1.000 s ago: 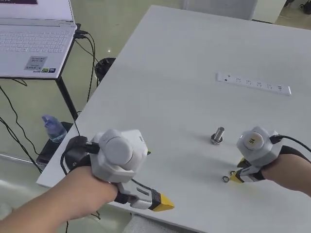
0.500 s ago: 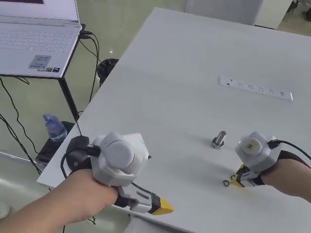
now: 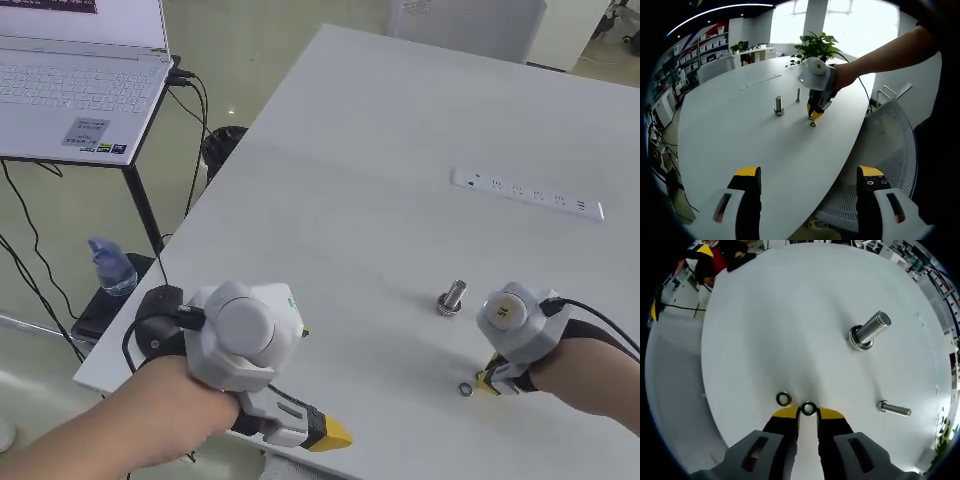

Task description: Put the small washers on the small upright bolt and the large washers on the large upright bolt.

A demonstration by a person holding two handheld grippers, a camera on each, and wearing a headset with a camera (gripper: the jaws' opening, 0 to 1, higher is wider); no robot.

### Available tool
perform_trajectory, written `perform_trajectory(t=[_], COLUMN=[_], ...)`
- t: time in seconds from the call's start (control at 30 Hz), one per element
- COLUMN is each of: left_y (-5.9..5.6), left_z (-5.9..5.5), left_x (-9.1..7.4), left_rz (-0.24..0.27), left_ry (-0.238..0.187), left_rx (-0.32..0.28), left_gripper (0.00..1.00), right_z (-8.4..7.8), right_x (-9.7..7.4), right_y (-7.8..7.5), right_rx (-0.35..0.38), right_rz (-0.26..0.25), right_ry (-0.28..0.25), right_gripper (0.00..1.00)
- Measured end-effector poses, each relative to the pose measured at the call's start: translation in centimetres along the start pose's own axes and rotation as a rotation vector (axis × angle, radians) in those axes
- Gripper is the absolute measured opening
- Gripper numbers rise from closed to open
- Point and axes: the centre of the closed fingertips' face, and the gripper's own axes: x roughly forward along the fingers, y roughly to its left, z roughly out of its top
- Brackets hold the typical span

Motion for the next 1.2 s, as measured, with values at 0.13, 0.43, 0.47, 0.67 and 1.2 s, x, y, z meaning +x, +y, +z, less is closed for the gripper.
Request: perform_trajectory(t=[0.13, 0.43, 0.47, 0.67, 1.2], left_y=[0.2, 0.0, -0.1, -0.1, -1.5], left_z=[0.0, -0.3, -0.3, 0.2, 1.6], left_x=[0.0, 0.2, 0.2, 0.3, 2.0], left_rz=[0.004, 0.004, 0.005, 0.021, 0.078], left_ry=[-0.001, 0.002, 0.002, -0.001, -0.017], left_rx=[-0.003, -0.011, -0.011, 0.0, -0.073], left_gripper=[0.77, 0.76, 0.75, 0.75, 0.74], right_z=[0.2, 0.0, 0.0, -0.1, -3.1], right_x=[0.1, 0.1, 0.1, -0.1, -1.9], right_y=[0.1, 0.0, -0.1, -0.3, -2.2], right_rx=[0.003, -0.021, -0.021, 0.019, -0.012], right_rz=[0.003, -0.026, -0.025, 0.008, 0.043], right_ry=[0.034, 0.052, 0.047, -0.007, -0.019], right_gripper=[0.15, 0.13, 0.13, 0.12, 0.12])
